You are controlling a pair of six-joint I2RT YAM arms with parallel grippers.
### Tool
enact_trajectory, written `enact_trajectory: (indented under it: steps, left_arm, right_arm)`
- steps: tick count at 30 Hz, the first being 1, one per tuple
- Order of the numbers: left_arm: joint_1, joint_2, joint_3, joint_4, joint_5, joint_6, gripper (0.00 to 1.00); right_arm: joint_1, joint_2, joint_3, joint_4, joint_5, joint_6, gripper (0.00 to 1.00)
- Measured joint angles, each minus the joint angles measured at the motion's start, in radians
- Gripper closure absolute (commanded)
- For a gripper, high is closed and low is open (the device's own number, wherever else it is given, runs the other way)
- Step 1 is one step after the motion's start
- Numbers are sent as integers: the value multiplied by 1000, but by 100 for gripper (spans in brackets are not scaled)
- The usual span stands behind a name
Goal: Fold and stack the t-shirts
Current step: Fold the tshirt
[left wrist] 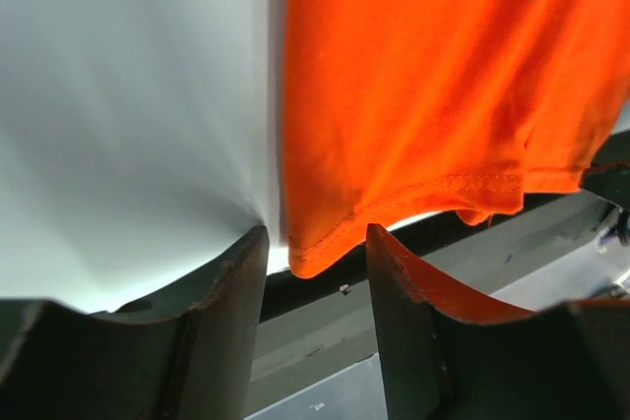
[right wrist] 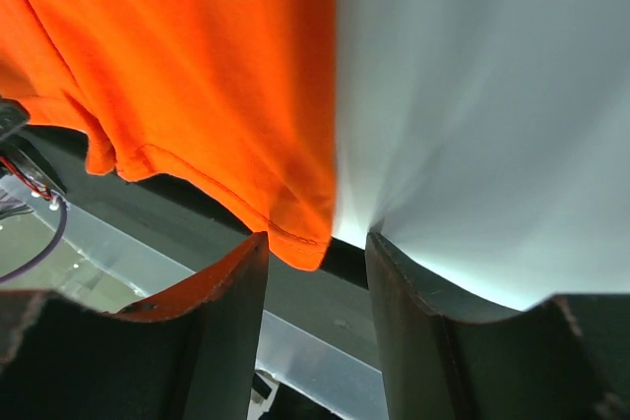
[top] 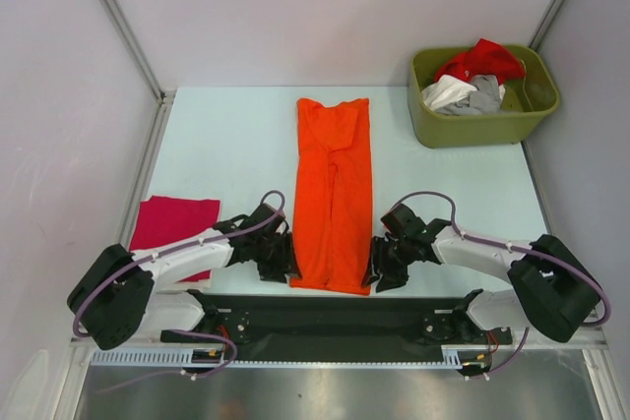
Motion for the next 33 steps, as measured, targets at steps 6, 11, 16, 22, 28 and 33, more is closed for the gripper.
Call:
enact_trajectory:
  steps: [6, 11, 16, 22, 28, 33]
  left_arm:
    - [-1, 6, -30, 57, 60, -16, 54]
    - [0, 13, -50, 81, 89, -21, 76]
    - [11, -2, -85, 106, 111, -13, 100]
    - [15, -61, -149, 167, 147, -14, 100]
    - [16, -147, -246, 249, 204, -23, 100]
    - [15, -230, -303, 262, 214, -26, 100]
  right_arm:
    - [14, 43, 13, 40, -28, 12, 52]
    - [19, 69, 13, 68, -42, 20, 69]
    - [16, 69, -7, 75, -25, 24, 100]
    - [8, 23, -44, 83, -25, 11, 100]
    - [3, -51, -105, 93, -35, 0, 100]
    - [3, -112, -133, 88, -38, -2, 100]
